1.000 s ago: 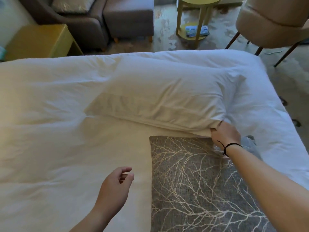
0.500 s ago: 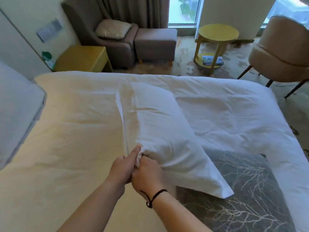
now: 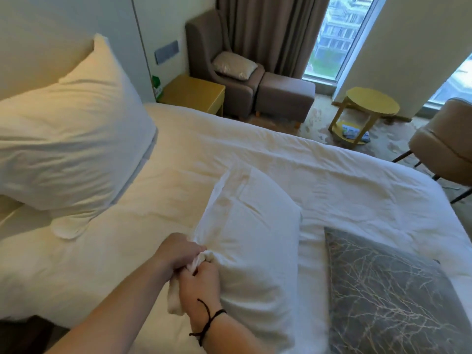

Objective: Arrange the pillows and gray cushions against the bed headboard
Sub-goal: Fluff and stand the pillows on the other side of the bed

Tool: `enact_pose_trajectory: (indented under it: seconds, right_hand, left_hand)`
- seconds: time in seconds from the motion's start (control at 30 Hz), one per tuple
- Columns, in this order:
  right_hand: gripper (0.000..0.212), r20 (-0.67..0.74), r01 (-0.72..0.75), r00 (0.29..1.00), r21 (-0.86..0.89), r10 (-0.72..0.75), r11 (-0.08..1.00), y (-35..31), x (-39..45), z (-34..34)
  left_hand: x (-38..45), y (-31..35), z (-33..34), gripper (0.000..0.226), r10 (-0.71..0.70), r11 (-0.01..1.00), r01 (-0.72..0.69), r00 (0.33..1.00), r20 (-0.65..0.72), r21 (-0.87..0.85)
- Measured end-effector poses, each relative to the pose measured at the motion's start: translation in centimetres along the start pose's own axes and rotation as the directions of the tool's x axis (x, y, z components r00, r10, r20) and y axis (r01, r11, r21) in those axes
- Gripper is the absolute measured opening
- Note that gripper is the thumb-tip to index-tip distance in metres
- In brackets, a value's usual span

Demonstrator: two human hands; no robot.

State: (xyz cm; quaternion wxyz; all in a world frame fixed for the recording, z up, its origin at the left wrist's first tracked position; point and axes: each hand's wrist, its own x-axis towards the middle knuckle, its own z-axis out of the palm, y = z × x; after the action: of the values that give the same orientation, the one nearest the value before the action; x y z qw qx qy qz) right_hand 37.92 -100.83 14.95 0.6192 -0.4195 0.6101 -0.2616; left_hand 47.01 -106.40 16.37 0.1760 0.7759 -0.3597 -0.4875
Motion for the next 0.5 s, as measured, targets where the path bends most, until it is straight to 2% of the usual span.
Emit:
enact_pose_trajectory:
  seconds: [0.1,0.17,0.27,0.33,0.4,0.43,0.5]
  right_hand:
    - [0.010,0.062,-0.037,0.998,0.131,0.029,0.991,-1.1,-2.1,4.8]
    - [0.023,0.119,-0.112,0.988,0.160,0.094,0.981,-1.8,-3.4,7.0]
    - [0.026,0.243,-0.215,0.948,0.005,0.207,0.977,-2.6,-5.0,8.2]
    - [0.019,0.420,-0.230,0.868,-0.135,0.265,0.964,-3.3,-5.7,7.1]
    - [0.022,0.570,-0.118,0.766,-0.331,0.298,0.936,-4.1,-5.8,4.8]
    - [0.026,0.593,0.001,0.759,-0.415,0.269,0.910,-4.4,-5.3,3.2]
    - [0.033,0.526,0.272,0.844,-0.583,0.101,0.766,-5.2,-3.2,0.0]
  left_hand:
    - [-0.8,-1.8,-5.1,0.024,0.112,0.972,-0.101,0.993,-0.041,0.212]
    - [-1.2,-3.0,-7.2,0.041,0.176,0.946,-0.157,0.983,-0.042,0.284]
    - [-2.0,-5.2,-9.2,0.048,0.245,0.903,-0.204,0.967,-0.064,0.378]
    - [-2.6,-6.3,-9.6,0.046,0.281,0.881,-0.237,0.958,-0.049,0.408]
    - [-3.4,-7.4,-9.8,0.044,0.314,0.860,-0.274,0.949,-0.022,0.431]
    - [-3.9,-7.8,-9.6,0.043,0.329,0.848,-0.293,0.944,-0.005,0.442]
    - [-4.8,-8.5,-8.7,0.040,0.344,0.821,-0.324,0.938,0.045,0.469]
